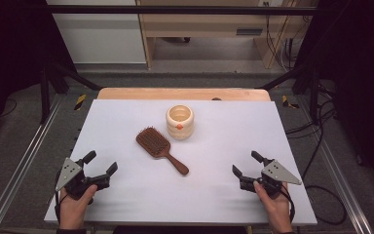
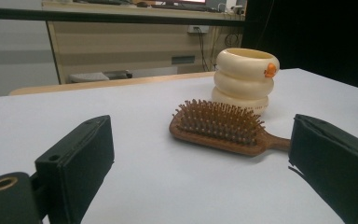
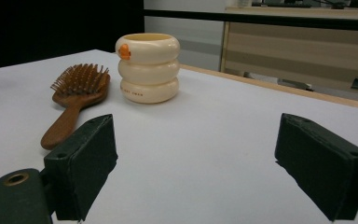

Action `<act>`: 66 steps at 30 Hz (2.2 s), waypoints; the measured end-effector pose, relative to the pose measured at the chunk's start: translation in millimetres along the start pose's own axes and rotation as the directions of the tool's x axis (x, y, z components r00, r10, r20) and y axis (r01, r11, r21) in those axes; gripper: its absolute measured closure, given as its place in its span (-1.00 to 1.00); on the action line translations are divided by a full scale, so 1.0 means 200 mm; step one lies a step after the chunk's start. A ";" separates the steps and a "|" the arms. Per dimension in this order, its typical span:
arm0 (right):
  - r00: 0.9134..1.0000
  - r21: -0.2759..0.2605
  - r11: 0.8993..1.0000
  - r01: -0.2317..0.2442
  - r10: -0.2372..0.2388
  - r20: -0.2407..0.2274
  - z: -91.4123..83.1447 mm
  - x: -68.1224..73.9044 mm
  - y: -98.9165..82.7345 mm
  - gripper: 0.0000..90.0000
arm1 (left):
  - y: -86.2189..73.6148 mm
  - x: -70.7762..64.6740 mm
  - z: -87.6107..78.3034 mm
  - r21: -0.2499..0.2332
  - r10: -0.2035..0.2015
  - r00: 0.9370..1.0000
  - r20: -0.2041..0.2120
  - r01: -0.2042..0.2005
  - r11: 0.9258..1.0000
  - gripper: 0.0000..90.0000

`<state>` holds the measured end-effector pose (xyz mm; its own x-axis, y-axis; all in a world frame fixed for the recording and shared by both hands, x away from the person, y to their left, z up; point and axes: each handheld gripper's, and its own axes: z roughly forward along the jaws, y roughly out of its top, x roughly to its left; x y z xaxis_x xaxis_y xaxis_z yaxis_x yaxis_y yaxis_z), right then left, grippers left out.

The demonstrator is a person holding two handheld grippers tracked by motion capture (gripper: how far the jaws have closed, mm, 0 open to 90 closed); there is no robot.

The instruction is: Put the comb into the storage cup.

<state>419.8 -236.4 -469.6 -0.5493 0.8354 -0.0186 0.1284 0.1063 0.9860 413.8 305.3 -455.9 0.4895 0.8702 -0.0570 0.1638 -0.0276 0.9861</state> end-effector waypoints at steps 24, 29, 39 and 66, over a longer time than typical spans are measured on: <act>1.000 0.010 1.000 0.016 -0.016 -0.015 0.01 0.02 0.00 -0.73 | 0.02 -0.11 0.23 0.225 0.048 0.999 -0.009 -0.045 0.973 -0.52; 0.999 0.019 0.999 0.037 -0.037 -0.019 0.01 0.04 0.00 -0.73 | 0.06 -0.12 0.31 0.282 0.088 0.996 0.023 -0.091 0.955 -0.36; 0.999 0.017 0.999 0.044 -0.043 -0.028 0.02 0.05 0.00 -0.73 | 0.18 -0.10 0.45 0.343 0.110 0.990 0.091 -0.134 0.930 0.29; 0.997 0.029 0.997 0.069 -0.068 -0.036 0.02 0.06 0.01 -0.71 | 0.22 0.07 0.91 0.417 0.172 0.982 0.075 -0.188 0.889 1.00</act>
<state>417.5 -224.2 -469.5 -0.5862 0.8062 -0.0798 0.1136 0.1793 0.9772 583.8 226.7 -441.3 0.5729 0.8132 0.1024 0.4113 -0.3933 0.8223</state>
